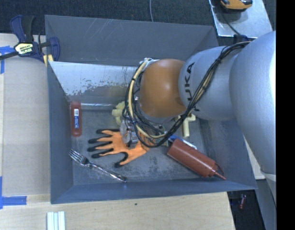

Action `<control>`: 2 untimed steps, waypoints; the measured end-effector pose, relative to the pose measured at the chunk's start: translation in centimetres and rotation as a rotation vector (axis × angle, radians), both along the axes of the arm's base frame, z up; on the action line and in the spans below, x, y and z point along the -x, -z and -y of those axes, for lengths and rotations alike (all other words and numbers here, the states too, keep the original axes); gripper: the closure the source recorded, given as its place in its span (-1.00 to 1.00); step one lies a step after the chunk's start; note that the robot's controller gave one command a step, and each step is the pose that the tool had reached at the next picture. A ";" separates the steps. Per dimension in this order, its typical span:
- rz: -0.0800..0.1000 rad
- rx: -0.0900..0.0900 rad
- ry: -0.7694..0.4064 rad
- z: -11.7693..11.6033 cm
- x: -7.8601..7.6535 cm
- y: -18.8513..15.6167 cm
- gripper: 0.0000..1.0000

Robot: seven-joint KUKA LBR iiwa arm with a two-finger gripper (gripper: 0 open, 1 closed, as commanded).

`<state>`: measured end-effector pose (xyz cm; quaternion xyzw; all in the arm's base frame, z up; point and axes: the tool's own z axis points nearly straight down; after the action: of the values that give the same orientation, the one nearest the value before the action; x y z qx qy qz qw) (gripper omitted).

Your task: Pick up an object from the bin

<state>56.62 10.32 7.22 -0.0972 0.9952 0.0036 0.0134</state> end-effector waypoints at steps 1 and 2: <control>0.000 0.000 0.000 0.0 0.0 0.0 1.00; -0.009 0.002 0.001 0.1 0.3 -2.6 1.00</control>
Offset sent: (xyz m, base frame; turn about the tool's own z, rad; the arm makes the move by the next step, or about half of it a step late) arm -0.0001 0.0001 0.0717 0.0004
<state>56.29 10.26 9.78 -0.0967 0.9953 0.0032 0.0087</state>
